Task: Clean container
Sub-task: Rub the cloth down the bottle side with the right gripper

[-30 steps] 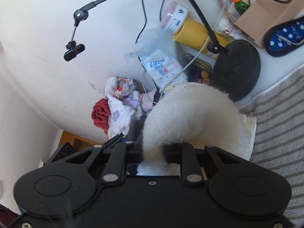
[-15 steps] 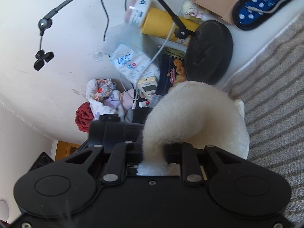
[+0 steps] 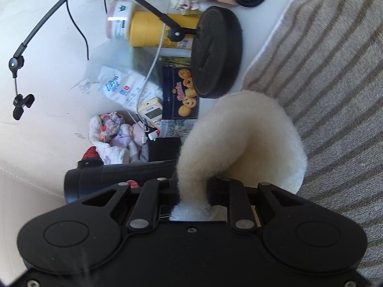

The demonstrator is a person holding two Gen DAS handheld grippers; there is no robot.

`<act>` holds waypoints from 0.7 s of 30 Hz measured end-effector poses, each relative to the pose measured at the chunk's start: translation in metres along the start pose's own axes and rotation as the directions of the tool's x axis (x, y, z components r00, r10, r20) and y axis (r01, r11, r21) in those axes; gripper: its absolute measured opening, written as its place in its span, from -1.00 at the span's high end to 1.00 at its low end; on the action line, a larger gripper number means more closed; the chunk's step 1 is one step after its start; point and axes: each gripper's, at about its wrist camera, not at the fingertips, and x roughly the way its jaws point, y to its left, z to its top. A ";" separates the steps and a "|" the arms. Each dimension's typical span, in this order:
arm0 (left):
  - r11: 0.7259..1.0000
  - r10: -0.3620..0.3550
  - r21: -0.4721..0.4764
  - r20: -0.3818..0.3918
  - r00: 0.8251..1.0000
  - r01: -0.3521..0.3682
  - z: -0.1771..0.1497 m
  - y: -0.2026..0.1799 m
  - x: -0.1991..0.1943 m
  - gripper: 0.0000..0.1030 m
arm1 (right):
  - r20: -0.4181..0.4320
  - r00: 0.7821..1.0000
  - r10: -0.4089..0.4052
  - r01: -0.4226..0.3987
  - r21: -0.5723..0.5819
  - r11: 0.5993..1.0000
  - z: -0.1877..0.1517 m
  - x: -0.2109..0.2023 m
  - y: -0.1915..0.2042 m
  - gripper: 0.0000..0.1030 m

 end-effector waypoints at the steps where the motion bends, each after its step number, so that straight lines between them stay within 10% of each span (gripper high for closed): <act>1: 1.000 0.001 0.000 0.000 1.000 -0.001 0.000 0.000 0.000 -0.24 | -0.001 1.000 -0.011 0.011 0.002 1.000 0.000 0.002 -0.003 0.66; 13: 1.000 0.005 0.004 -0.001 1.000 -0.005 -0.002 0.002 0.001 -0.24 | -0.001 0.998 -0.068 0.068 0.053 0.996 -0.002 0.010 -0.033 0.69; 21: 1.000 0.009 0.011 -0.001 1.000 -0.009 -0.002 0.000 -0.001 -0.24 | 0.034 0.994 0.107 -0.111 0.131 0.985 -0.007 -0.002 -0.029 0.66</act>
